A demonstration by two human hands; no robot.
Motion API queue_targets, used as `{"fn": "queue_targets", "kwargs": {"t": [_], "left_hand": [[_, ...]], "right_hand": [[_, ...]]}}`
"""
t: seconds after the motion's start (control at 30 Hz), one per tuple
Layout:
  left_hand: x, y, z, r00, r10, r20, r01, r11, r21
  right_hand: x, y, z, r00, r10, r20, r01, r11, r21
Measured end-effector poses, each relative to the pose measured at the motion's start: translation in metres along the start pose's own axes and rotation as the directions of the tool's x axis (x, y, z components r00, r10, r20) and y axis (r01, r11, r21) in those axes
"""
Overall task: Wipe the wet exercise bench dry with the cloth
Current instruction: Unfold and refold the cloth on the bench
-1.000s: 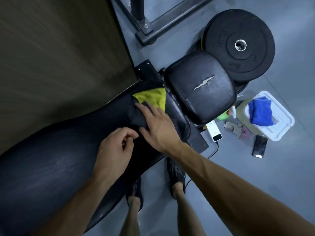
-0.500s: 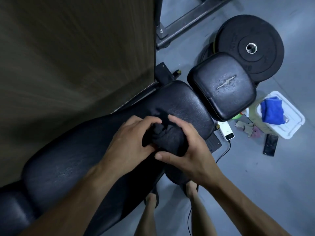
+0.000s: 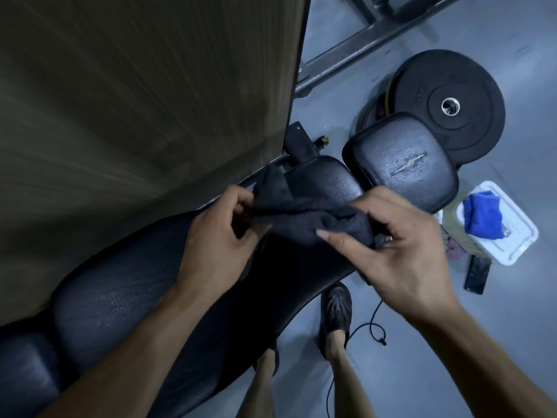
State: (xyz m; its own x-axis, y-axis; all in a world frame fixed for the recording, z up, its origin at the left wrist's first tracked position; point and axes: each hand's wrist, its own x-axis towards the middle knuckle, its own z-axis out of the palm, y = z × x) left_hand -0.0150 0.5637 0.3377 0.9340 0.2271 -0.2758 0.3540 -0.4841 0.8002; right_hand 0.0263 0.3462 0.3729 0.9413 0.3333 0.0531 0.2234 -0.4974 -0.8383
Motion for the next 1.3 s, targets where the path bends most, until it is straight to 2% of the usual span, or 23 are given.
{"fn": "queue_targets", "kwargs": {"t": [0.1,0.17,0.27,0.33,0.43,0.5,0.57,0.63,0.67,0.73,0.8,0.83,0.9,0.93,1.0,1.07,1.13,1.2,1.3], "left_hand": [[0.026,0.025,-0.005,0.985,0.143,-0.100,-0.147,0.989,-0.031],[0.040,0.040,-0.012,0.955,0.248,-0.160,-0.256,0.966,-0.034],[0.043,0.038,-0.021,0.914,0.376,-0.154,-0.348,0.920,0.183],[0.033,0.016,-0.023,0.934,0.352,-0.059,-0.314,0.890,0.331],[0.013,-0.039,-0.014,0.963,0.145,0.225,-0.243,0.827,0.507],[-0.005,-0.070,0.000,0.905,-0.104,0.413,-0.132,0.854,0.504],[-0.027,-0.089,0.015,0.773,-0.353,0.527,0.150,0.909,0.389],[-0.047,-0.095,0.028,0.674,-0.497,0.546,0.456,0.862,0.221],[-0.055,-0.095,0.034,0.657,-0.537,0.529,0.568,0.814,0.119],[-0.065,-0.094,0.043,0.663,-0.574,0.482,0.669,0.742,-0.038],[-0.071,-0.096,0.050,0.682,-0.591,0.431,0.687,0.720,-0.098],[-0.072,-0.099,0.053,0.688,-0.600,0.408,0.688,0.718,-0.103],[-0.071,-0.103,0.058,0.684,-0.618,0.387,0.696,0.713,-0.092],[-0.070,-0.105,0.059,0.684,-0.620,0.384,0.695,0.714,-0.086],[-0.069,-0.106,0.061,0.700,-0.596,0.393,0.674,0.733,-0.089],[-0.071,-0.103,0.058,0.725,-0.560,0.403,0.648,0.753,-0.120],[-0.075,-0.102,0.053,0.748,-0.538,0.388,0.630,0.760,-0.159],[-0.079,-0.106,0.046,0.748,-0.523,0.408,0.624,0.764,-0.166],[-0.090,-0.112,0.038,0.711,-0.522,0.471,0.644,0.752,-0.140]], "right_hand": [[0.019,-0.032,-0.014,0.976,-0.219,0.021,0.219,0.962,-0.160],[0.023,-0.043,-0.016,0.951,-0.307,0.038,0.307,0.920,-0.244],[0.019,-0.041,-0.007,0.933,-0.346,0.097,0.359,0.886,-0.293],[0.010,-0.027,0.013,0.943,-0.281,0.175,0.322,0.902,-0.286],[-0.013,0.007,0.064,0.936,-0.185,0.298,0.274,0.917,-0.291],[-0.037,0.037,0.100,0.907,-0.071,0.416,0.222,0.919,-0.327],[-0.065,0.062,0.130,0.856,0.041,0.515,0.169,0.920,-0.354],[-0.091,0.074,0.147,0.809,0.085,0.581,0.176,0.909,-0.377],[-0.100,0.077,0.149,0.814,0.074,0.576,0.188,0.904,-0.383],[-0.111,0.081,0.143,0.868,0.087,0.489,0.141,0.900,-0.411],[-0.117,0.092,0.129,0.924,0.220,0.312,-0.060,0.891,-0.450],[-0.119,0.100,0.122,0.922,0.327,0.209,-0.206,0.868,-0.451],[-0.122,0.113,0.112,0.836,0.545,0.070,-0.485,0.792,-0.371],[-0.124,0.118,0.109,0.785,0.617,0.048,-0.577,0.757,-0.306],[-0.126,0.121,0.106,0.718,0.693,0.073,-0.678,0.719,-0.154],[-0.125,0.116,0.106,0.647,0.746,0.160,-0.760,0.648,0.051],[-0.124,0.108,0.105,0.549,0.801,0.239,-0.833,0.501,0.237],[-0.122,0.102,0.102,0.432,0.833,0.345,-0.878,0.303,0.370],[-0.124,0.097,0.097,0.352,0.778,0.520,-0.855,0.041,0.517]]}}
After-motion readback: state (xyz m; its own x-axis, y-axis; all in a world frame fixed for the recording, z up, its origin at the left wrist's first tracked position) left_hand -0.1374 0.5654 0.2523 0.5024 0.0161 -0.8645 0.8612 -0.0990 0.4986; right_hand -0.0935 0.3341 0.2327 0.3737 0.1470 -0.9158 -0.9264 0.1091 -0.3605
